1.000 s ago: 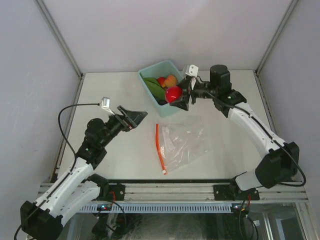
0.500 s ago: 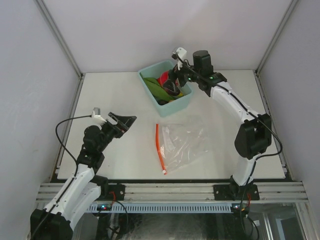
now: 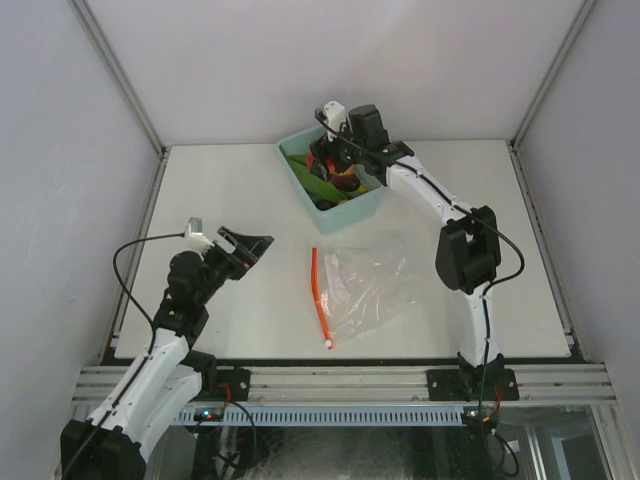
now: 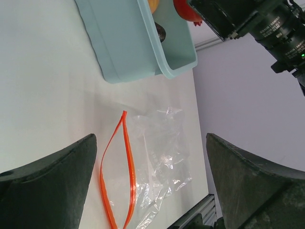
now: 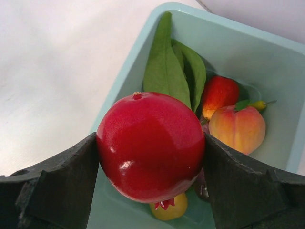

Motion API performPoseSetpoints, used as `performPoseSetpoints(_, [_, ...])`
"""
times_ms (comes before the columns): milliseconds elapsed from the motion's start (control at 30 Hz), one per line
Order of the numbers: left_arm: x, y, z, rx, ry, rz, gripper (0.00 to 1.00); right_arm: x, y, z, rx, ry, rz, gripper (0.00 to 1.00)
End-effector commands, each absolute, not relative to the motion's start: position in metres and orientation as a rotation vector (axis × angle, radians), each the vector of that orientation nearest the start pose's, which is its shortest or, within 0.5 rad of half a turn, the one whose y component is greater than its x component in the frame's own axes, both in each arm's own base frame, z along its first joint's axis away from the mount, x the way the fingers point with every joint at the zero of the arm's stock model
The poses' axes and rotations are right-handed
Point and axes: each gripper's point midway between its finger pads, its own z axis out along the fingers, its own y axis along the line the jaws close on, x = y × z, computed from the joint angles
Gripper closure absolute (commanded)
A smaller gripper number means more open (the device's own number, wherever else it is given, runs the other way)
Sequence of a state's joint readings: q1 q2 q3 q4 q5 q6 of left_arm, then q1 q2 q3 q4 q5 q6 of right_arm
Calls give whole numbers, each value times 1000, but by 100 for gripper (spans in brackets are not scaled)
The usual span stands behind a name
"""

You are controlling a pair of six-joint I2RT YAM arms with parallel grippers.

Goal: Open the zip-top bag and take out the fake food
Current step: Place the fake fruit in the bin.

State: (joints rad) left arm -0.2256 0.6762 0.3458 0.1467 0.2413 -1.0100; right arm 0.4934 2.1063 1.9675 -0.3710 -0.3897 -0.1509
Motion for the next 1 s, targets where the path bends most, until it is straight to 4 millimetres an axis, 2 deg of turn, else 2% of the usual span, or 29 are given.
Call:
performPoseSetpoints(0, [266,-138,189,-538,1805,-1085,2,522,338,231,-842,1835,510,93])
performPoseSetpoints(200, [264,-137,183,-551,1816,-1087,2,546,339,217,-825,1828,445,94])
performPoseSetpoints(533, [264,-138,178,-558,1822,-1092,2,574,346,218,-794,1771,393,94])
performPoseSetpoints(967, [266,-142,175,-552,1842,-1107,2,600,349,217,-770,1689,329,93])
